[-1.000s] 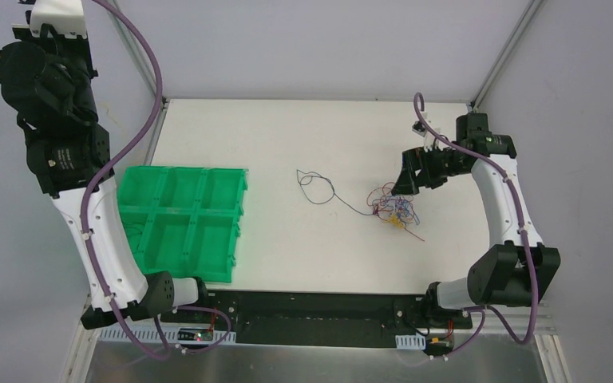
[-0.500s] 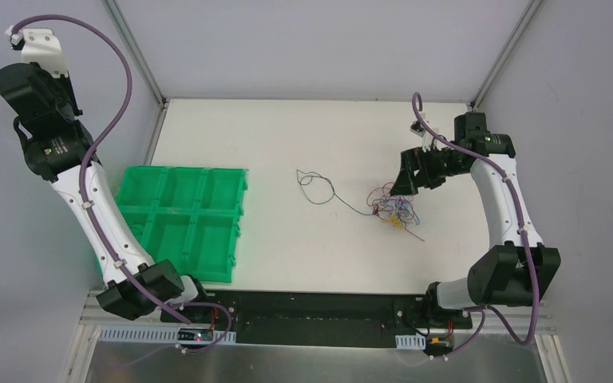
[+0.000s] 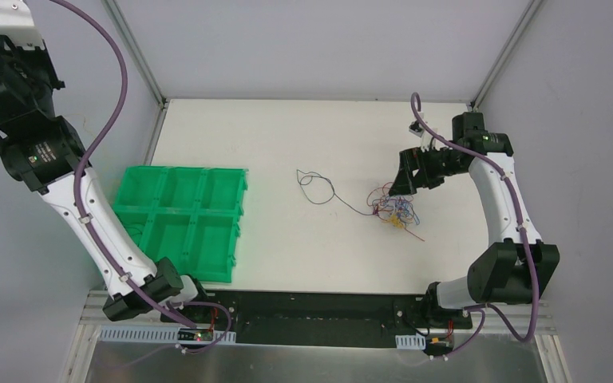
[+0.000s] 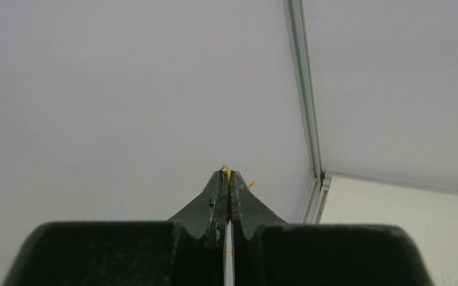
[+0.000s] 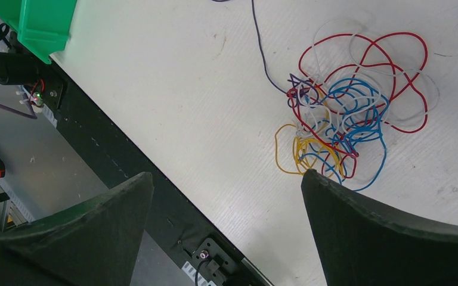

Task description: Untangle the cables

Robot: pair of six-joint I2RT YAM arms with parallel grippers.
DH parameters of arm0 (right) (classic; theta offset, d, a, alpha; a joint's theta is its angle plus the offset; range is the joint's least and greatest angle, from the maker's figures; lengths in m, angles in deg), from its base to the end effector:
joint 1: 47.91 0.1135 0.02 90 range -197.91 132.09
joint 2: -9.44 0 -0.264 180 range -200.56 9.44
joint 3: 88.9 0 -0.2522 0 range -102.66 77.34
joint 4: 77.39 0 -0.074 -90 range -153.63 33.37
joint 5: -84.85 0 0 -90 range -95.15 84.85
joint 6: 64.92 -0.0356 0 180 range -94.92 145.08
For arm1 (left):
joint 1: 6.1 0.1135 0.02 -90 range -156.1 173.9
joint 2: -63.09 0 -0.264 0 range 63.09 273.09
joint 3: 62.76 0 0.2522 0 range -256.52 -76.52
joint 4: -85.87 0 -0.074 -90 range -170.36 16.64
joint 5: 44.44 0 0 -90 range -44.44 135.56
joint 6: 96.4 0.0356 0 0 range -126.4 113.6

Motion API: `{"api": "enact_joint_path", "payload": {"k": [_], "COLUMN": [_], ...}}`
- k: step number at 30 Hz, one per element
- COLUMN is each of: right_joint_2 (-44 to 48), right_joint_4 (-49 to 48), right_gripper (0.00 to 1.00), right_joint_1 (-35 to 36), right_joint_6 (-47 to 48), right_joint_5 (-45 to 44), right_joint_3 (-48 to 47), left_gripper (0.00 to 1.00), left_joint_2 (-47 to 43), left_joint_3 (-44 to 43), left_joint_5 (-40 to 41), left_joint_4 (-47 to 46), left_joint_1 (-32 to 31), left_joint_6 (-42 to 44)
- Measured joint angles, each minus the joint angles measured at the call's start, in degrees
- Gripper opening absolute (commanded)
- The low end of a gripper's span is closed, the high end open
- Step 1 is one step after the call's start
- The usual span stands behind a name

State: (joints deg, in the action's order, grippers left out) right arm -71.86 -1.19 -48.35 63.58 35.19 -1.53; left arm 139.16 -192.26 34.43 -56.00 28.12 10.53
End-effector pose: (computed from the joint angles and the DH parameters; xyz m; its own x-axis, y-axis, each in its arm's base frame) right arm 0.2705 0.0210 0.3324 -0.5410 -0.4704 -0.6972 -0.7741 0.6025 0.1943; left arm 0.1790 0.1134 0.6010 0.0929 0.4087 -0.9079 -0.4441 0.8331 0.3296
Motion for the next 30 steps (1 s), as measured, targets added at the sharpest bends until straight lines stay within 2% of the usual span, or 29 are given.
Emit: {"api": "enact_joint_path", "payload": {"k": [5, 15, 17, 20, 23, 26, 30], "right_joint_2": [0.0, -0.2, -0.2, -0.5, -0.8, -0.9, -0.9], "right_joint_4": [0.0, 0.0, 0.0, 0.0, 0.0, 0.0, 0.0], "right_gripper": [0.99, 0.99, 0.99, 0.99, 0.99, 0.99, 0.99], "right_joint_1": [0.1, 1.4, 1.5, 1.6, 1.8, 1.9, 2.0], "right_joint_6": [-0.3, -0.4, -0.5, -0.6, -0.7, -0.8, -0.9], "right_joint_5": [0.0, -0.2, -0.2, -0.3, -0.4, -0.4, -0.5], "right_joint_3": [0.0, 0.0, 0.0, 0.0, 0.0, 0.0, 0.0], "left_gripper": [0.0, 0.0, 0.0, 0.0, 0.0, 0.0, 0.0], "left_joint_2": [0.3, 2.6, 4.8, 10.0, 11.9, 12.0, 11.0], "left_joint_3": [-5.3, -6.2, -10.2, -21.5, -27.0, -29.4, -28.3], "left_joint_5": [-1.6, -3.8, -4.1, -4.6, -4.8, -4.8, -4.7], "left_joint_4": [-0.2, 1.0, 2.0, 1.7, 1.1, 0.0, -2.9], "left_joint_1": [0.0, 0.0, 0.0, 0.0, 0.0, 0.0, 0.0], "left_joint_6": [-1.2, -2.8, -3.0, -3.8, -4.4, -4.7, -4.9]}}
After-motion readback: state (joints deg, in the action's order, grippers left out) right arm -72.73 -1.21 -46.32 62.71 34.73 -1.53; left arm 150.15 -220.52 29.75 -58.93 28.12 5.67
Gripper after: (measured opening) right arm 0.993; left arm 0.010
